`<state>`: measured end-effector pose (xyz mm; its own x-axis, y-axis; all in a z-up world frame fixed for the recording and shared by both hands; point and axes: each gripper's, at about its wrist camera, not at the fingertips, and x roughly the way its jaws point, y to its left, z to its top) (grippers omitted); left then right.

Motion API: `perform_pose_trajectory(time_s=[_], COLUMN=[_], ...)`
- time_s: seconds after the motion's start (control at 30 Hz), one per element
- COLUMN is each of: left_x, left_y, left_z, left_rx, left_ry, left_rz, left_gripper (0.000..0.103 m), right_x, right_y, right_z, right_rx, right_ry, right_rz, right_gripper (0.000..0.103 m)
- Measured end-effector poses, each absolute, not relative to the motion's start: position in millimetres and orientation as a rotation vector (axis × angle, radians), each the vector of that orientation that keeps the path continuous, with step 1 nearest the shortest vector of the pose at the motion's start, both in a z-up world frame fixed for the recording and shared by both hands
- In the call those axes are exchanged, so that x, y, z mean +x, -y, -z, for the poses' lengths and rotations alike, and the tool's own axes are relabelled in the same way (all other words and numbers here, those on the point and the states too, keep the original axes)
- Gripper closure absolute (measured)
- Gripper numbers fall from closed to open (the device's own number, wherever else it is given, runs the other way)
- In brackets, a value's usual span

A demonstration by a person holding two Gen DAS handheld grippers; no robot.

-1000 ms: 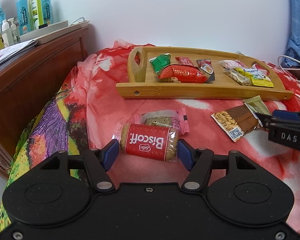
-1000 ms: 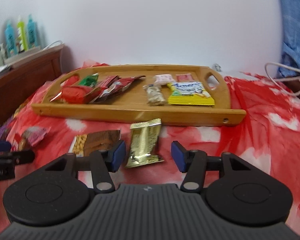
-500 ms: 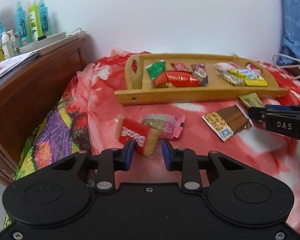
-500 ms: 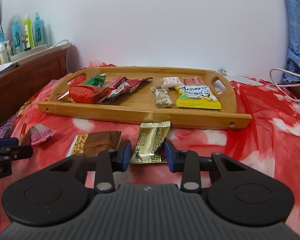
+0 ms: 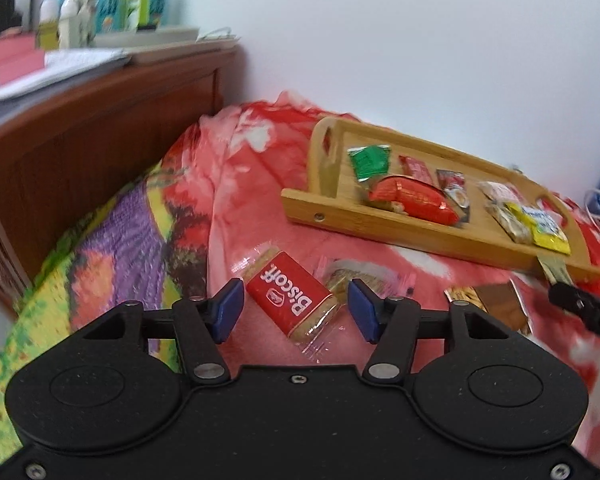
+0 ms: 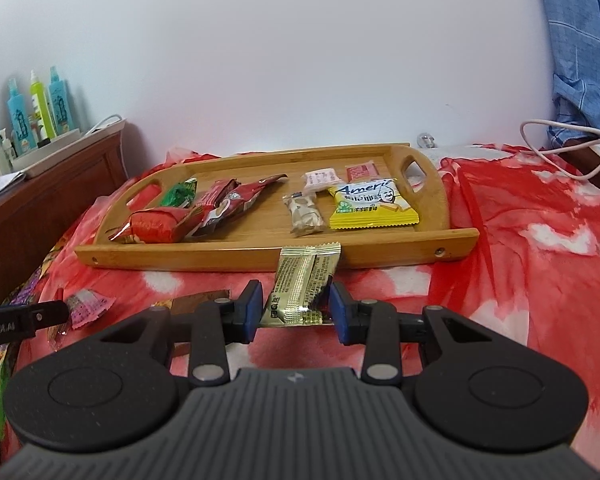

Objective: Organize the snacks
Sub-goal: 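Lift the Biscoff pack with the left gripper while the right gripper grasps the gold bar, then carry the Biscoff pack and gold bar over the wooden tray with both grippers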

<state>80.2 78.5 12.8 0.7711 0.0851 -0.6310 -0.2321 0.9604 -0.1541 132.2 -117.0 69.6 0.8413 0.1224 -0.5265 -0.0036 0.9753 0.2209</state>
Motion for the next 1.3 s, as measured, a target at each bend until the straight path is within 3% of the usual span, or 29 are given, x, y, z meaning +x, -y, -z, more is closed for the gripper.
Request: perform_pose_trajectory(time_s=[0.2, 0.8, 0.87, 0.93, 0.97, 1.23, 1.3], left_x=[88.0, 65.3, 64.8, 64.5, 64.1, 64.5, 64.5], left_y=[-87.6, -53.7, -49.2, -44.6, -42.3, -24.7, -20.7], left_z=[-5.3, -32.5, -35.2, -36.9, -37.5, -38.2, -38.0], left_rx=[-0.317, -0.122, -0.111, -0.100, -0.094, -0.042, -0.031], left_ry=[-0.696, -0.611, -0.607, -0.606, -0.605, -0.612, -0.615], left_rz=[-0.214, -0.131, -0.115, -0.099, -0.094, -0.052, -0.046], left_gripper=[0.059, 0.060, 0.060, 0.060, 0.060, 0.060, 0.060], right_x=[132.4, 136.8, 137.3, 136.4, 136.5, 136.1, 135.9], right_y=[118.0, 125.2, 123.6, 120.5, 118.7, 105.4, 103.2], right_z=[-70.8, -65.0, -60.1, -58.1, -58.1, -56.0, -56.0], right_rx=[0.222, 0.283, 0.278, 0.261, 0.250, 0.142, 0.120], right_ry=[-0.567, -0.623, -0.639, -0.630, -0.630, -0.622, -0.619], right_rz=[-0.070, -0.073, -0.073, -0.083, -0.088, -0.094, -0.092], right_gripper=[0.060, 0.061, 0.058, 0.043, 0.042, 0.041, 0.047])
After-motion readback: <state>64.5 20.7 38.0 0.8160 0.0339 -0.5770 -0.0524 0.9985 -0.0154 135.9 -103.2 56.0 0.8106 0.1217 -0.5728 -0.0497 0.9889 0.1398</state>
